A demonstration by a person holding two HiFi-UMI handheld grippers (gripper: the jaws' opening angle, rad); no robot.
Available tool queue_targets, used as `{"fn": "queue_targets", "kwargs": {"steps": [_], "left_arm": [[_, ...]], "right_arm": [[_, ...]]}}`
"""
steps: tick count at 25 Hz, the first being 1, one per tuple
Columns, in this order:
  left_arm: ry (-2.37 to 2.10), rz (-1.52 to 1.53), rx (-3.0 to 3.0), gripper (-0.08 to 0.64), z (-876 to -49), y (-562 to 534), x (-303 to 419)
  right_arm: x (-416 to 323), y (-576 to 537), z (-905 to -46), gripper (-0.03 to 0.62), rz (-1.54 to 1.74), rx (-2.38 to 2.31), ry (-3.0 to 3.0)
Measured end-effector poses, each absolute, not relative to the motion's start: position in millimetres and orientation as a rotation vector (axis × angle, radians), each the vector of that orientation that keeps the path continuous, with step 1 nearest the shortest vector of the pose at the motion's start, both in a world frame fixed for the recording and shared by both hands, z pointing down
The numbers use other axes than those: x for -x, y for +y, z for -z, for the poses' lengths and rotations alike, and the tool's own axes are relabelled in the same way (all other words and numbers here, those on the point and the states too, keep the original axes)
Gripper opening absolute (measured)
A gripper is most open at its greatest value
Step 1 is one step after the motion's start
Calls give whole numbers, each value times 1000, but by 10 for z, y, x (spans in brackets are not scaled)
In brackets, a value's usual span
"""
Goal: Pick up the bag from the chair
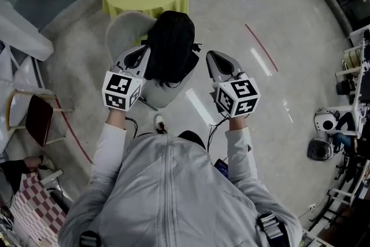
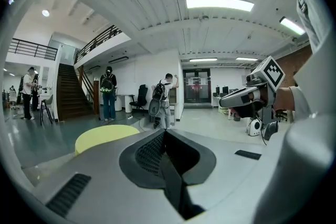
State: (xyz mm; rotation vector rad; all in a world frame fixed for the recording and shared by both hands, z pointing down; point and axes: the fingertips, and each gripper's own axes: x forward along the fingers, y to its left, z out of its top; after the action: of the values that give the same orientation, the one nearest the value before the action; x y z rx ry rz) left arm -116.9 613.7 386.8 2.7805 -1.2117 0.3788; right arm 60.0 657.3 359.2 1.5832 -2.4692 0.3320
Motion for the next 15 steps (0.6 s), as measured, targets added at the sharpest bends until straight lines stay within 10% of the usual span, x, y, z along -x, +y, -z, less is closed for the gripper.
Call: {"fn": "queue_targets", "kwargs": {"steps": [15], "left_arm": [[-1032,-652,-2622,144,-5145,4986,905]], "right_arm": [[-665,5244,-4673,186,-621,-1392,-2441]]}}
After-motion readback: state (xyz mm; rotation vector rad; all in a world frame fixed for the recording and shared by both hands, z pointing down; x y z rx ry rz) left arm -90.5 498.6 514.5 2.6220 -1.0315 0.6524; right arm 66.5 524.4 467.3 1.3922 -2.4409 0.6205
